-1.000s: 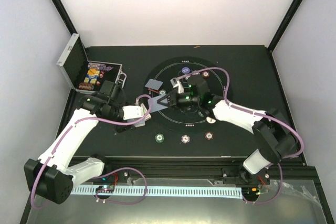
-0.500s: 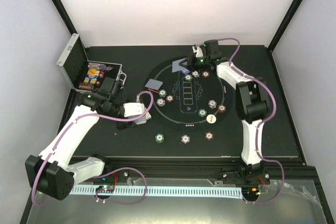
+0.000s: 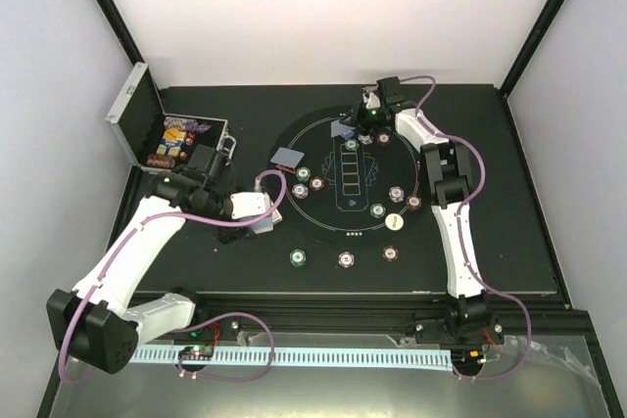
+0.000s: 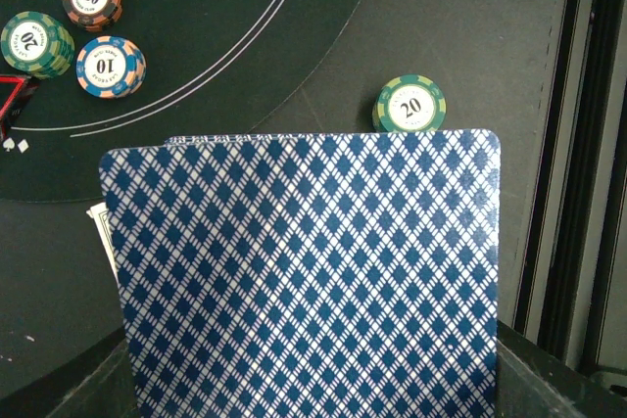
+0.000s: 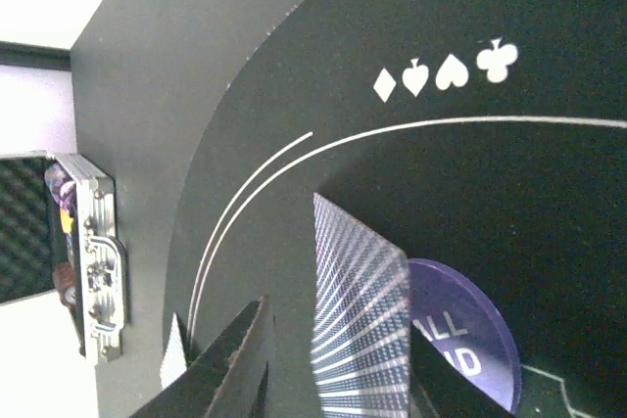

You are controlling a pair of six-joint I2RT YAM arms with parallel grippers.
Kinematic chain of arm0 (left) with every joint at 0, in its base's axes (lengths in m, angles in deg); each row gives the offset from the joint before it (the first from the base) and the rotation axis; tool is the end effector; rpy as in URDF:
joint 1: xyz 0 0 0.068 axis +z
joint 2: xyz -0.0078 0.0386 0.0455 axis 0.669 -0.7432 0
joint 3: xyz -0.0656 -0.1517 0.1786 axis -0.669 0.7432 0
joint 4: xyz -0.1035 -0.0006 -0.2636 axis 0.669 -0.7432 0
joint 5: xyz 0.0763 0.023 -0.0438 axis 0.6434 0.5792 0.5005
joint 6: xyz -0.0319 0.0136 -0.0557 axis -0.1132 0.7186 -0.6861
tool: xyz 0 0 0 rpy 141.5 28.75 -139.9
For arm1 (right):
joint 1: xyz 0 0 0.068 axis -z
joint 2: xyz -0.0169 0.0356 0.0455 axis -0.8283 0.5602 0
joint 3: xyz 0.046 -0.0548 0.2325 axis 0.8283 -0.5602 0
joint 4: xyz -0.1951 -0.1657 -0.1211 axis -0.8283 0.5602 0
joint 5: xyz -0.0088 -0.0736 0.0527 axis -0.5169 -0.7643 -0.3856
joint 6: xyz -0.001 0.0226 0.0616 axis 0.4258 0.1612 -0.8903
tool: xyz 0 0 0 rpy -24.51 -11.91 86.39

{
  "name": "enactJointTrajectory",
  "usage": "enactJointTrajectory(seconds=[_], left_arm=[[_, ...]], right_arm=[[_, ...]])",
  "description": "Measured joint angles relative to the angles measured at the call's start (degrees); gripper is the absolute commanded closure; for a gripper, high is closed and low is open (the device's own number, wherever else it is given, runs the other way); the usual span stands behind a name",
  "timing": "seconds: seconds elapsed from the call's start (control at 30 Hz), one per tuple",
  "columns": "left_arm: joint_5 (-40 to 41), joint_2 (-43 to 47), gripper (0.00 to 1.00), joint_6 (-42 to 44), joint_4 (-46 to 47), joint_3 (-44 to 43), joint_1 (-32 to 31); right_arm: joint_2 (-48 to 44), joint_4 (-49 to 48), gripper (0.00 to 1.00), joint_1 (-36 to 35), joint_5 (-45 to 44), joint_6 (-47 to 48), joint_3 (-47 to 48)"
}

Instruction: Distribute texas hold em gaming equipment

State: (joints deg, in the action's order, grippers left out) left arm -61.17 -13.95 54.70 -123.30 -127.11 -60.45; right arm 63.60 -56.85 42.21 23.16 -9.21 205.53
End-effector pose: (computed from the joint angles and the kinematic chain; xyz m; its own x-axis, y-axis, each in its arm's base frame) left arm 0.2128 -0.0929 0.2416 -0.1377 0.8542 -0.5013 0.9760 0.2034 0.0785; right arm 0.5405 0.1649 0.0919 -0.9338 0.2924 -0.2063 0.0220 0.6222 0.7825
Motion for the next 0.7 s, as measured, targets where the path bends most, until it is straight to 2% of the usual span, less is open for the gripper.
enactJointTrajectory(seconds=[0.1, 0.33, 0.43, 0.53, 0.7], left_arm=[[0.00, 0.00, 0.98, -0.02, 0.02, 0.00, 0.00], [0.00, 0.02, 0.99, -0.07, 0.04, 0.00, 0.00], [-0.02, 0.04, 0.98, -0.11, 0.04, 0.00, 0.00], [-0.02, 0.15, 0.99, -0.37, 0.09, 0.02, 0.00], [-0.02, 0.35, 0.98, -0.52, 0.07, 0.07, 0.00]], right_arm=[[-0.22, 1.44, 0.51, 0.09, -1.03, 0.81, 0.76], [-3.41, 6.91, 0.43, 1.60, -5.01, 3.56, 0.61], [-8.46, 9.60, 0.32, 2.40, -7.58, 5.90, -2.43], [-17.14, 8.81, 0.28, 2.89, -8.61, 7.04, -10.80], [-37.90, 0.17, 0.22, 1.09, -7.39, 4.87, -35.28]])
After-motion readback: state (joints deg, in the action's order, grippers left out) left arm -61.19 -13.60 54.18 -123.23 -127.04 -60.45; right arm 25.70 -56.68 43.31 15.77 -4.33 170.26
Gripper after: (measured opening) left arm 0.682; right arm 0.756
